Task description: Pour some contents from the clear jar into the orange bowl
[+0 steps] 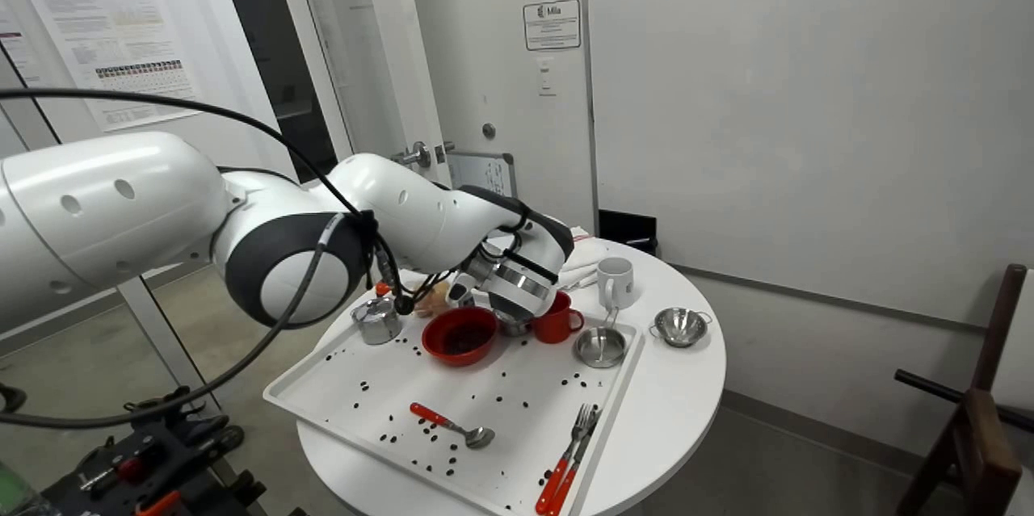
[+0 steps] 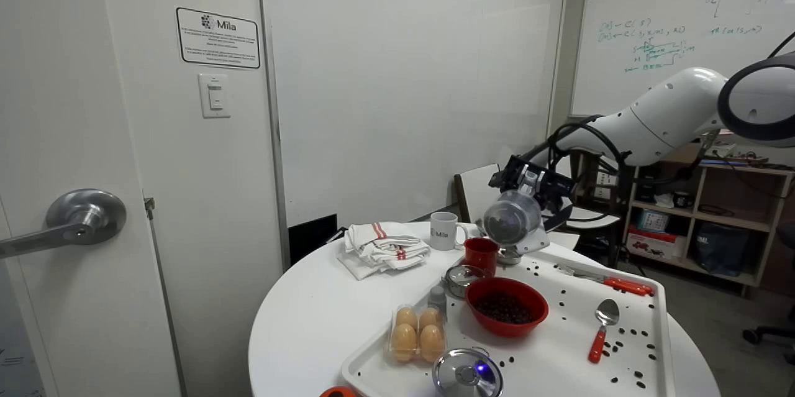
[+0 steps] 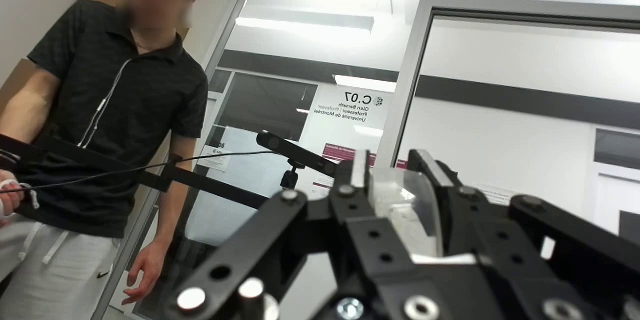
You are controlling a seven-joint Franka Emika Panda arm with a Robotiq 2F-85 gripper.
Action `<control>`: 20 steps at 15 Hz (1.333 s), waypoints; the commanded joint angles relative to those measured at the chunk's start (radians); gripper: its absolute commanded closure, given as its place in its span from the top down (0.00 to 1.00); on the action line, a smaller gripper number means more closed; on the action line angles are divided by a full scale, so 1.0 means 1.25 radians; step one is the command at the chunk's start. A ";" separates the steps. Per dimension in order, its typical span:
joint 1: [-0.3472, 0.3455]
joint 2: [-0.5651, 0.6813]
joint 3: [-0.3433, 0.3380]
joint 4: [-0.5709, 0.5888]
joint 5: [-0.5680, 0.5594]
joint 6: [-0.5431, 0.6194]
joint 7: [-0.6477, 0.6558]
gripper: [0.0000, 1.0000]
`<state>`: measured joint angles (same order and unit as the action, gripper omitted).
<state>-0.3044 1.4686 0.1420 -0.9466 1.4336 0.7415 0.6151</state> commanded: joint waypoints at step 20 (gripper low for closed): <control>-0.021 -0.007 -0.037 -0.021 0.035 -0.049 -0.045 0.08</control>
<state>-0.3500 1.4679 0.1241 -0.9808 1.4672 0.6834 0.5557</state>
